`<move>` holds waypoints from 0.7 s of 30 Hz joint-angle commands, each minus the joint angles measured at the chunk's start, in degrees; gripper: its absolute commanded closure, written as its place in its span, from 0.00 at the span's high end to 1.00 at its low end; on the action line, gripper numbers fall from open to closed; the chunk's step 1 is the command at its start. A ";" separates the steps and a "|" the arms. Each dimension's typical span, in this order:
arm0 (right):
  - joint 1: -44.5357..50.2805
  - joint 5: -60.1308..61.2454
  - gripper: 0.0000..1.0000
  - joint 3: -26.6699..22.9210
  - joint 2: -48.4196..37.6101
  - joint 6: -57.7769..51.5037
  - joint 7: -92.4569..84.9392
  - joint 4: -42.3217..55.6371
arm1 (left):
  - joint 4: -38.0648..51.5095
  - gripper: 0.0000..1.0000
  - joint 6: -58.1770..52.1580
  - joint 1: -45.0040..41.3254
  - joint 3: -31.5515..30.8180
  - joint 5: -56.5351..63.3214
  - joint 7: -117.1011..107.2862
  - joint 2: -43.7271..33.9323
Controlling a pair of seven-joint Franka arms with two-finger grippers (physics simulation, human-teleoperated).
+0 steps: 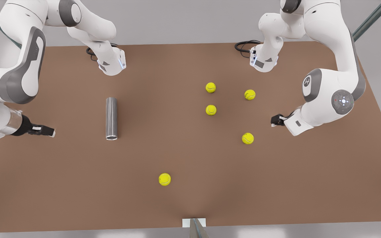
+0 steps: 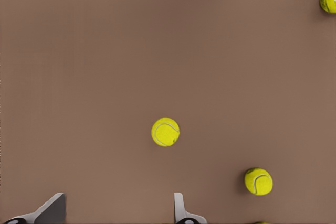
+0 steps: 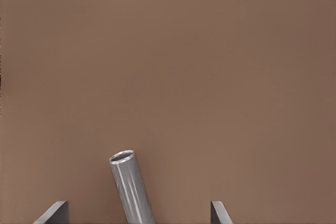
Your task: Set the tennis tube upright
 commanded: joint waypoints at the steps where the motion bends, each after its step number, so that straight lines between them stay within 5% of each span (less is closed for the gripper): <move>1: -0.01 0.17 1.00 0.00 0.03 5.11 0.96 0.10 | 0.03 1.00 6.18 0.00 0.01 0.10 3.87 -0.07; 11: 0.43 0.17 1.00 0.27 0.38 5.98 1.22 -0.16 | -1.29 1.00 0.64 -0.44 -0.25 1.42 -2.20 0.28; 15: 7.64 -0.53 1.00 0.44 0.56 8.53 2.01 -2.45 | -1.20 1.00 0.55 -1.15 -0.34 1.42 -2.55 0.98; 21: 10.63 -0.53 1.00 1.06 -12.54 20.66 2.01 -28.37 | -1.47 1.00 0.64 -2.55 -0.34 1.51 -4.75 1.60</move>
